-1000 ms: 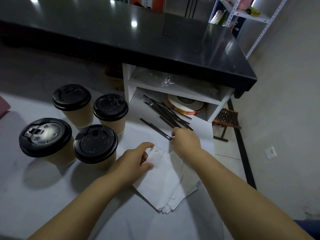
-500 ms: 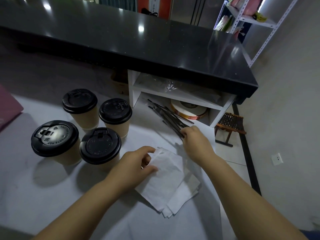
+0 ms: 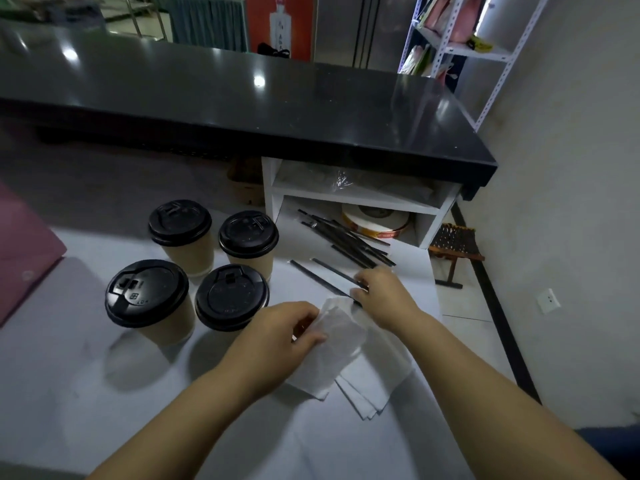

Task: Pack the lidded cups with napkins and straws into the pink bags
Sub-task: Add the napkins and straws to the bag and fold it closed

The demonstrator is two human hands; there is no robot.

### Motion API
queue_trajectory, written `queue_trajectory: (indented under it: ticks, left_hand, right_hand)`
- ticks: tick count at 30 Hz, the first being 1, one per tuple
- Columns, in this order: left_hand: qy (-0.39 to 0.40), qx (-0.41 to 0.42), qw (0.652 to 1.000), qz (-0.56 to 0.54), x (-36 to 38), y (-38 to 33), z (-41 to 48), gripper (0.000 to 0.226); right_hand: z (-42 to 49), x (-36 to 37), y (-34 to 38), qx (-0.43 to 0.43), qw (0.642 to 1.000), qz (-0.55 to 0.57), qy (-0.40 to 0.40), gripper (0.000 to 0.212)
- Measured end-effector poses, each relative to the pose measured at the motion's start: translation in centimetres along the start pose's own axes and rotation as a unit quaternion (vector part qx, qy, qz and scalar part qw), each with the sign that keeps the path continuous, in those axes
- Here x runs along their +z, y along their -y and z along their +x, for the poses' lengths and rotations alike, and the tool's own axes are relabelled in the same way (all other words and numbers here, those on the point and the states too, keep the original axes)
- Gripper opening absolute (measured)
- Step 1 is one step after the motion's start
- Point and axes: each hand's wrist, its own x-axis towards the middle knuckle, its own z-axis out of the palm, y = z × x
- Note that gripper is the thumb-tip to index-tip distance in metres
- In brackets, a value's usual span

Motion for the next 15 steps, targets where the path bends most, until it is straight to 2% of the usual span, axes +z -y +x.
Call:
queue_trajectory:
  ticks: [4, 7, 8, 12, 15]
  left_hand:
    - [-0.015, 0.000, 0.999, 0.037, 0.6, 0.9, -0.6, 0.008]
    - [-0.023, 0.002, 0.998, 0.064, 1.2, 1.3, -1.0, 0.030]
    - [-0.024, 0.000, 0.997, 0.072, 1.3, 1.3, -1.1, 0.030]
    - [-0.030, -0.021, 0.995, 0.088, 1.5, 1.4, -1.3, 0.015]
    - [-0.028, -0.036, 0.995, 0.093, 1.6, 1.3, -1.6, 0.014]
  right_hand:
    - [-0.1, 1.0, -0.1, 0.007, 0.998, -0.050, 0.032, 0.020]
    - [-0.1, 1.4, -0.5, -0.011, 0.993, -0.116, 0.024, 0.021]
    - [-0.2, 1.4, -0.6, -0.019, 0.990, -0.140, 0.022, 0.022]
    - [-0.2, 1.5, -0.8, -0.043, 0.980, -0.192, 0.030, 0.023]
    - [0.0, 1.3, -0.5, -0.040, 0.980, -0.188, 0.044, 0.028]
